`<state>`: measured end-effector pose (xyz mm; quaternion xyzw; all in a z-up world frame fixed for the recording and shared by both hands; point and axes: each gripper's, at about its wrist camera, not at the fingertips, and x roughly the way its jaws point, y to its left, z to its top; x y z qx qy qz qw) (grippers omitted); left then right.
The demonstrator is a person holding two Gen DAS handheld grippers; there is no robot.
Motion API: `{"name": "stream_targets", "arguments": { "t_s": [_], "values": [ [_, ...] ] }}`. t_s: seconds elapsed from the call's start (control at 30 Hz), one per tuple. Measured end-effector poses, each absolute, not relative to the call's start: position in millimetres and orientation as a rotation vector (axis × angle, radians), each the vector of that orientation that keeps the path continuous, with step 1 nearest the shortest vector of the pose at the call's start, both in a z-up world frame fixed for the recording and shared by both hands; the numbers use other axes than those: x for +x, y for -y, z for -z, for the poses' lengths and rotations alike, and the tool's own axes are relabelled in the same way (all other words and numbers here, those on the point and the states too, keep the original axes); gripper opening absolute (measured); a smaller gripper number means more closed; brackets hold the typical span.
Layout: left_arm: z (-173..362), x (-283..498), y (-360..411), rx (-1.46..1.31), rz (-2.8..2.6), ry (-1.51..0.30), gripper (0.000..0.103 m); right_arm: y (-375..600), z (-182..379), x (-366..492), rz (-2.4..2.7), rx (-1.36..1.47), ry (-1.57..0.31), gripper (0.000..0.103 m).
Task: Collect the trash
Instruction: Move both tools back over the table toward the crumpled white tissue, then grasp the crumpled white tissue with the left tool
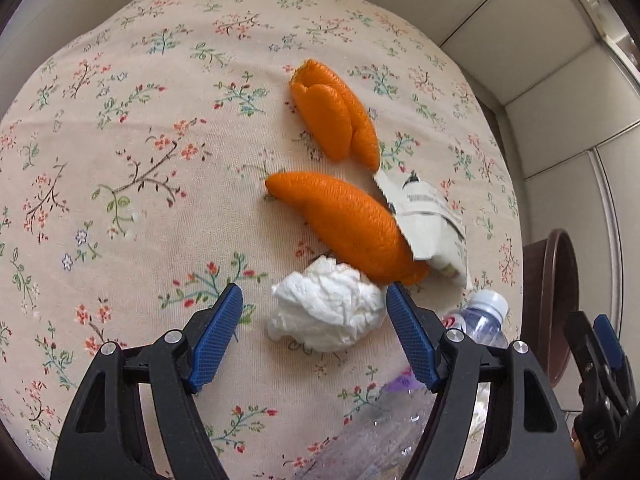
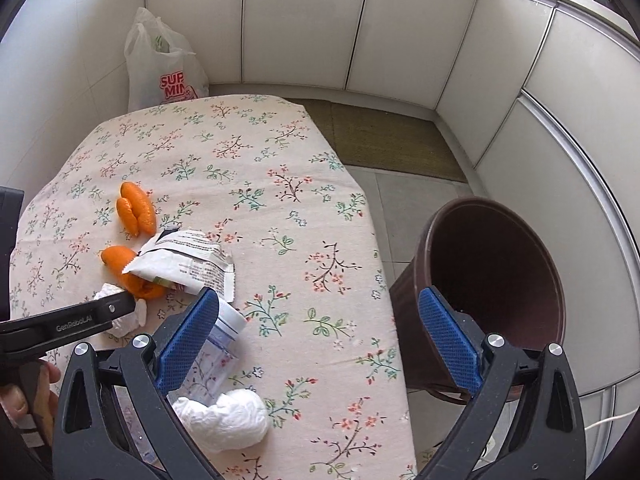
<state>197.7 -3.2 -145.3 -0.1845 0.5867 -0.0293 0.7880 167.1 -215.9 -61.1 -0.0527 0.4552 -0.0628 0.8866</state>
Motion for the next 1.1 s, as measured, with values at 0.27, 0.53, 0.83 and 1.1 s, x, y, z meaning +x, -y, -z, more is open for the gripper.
{"name": "stream_targets", "arguments": {
  "t_s": [0.27, 0.53, 0.83, 1.1],
  "values": [
    [142.0, 198.2, 27.9, -0.249, 0.117, -1.258, 0.049, 199.8, 71.8, 177.5, 0.088, -0.162, -0.98, 0.096],
    [135.0, 192.5, 12.8, -0.256, 0.12, -1.237, 0.032, 180.6, 82.2, 190.1, 0.017, -0.271, -1.005, 0.096],
    [92.3, 186.9, -35.0, -0.368, 0.12, -1.133, 0.032, 132.9, 100.4, 197.3, -0.168, -0.503, -1.01, 0.096],
    [83.2, 182.1, -48.8, -0.415, 0.155, -1.121, 0.032, 111.4, 107.9, 200.2, -0.222, -0.516, -0.993, 0.088]
  ]
}}
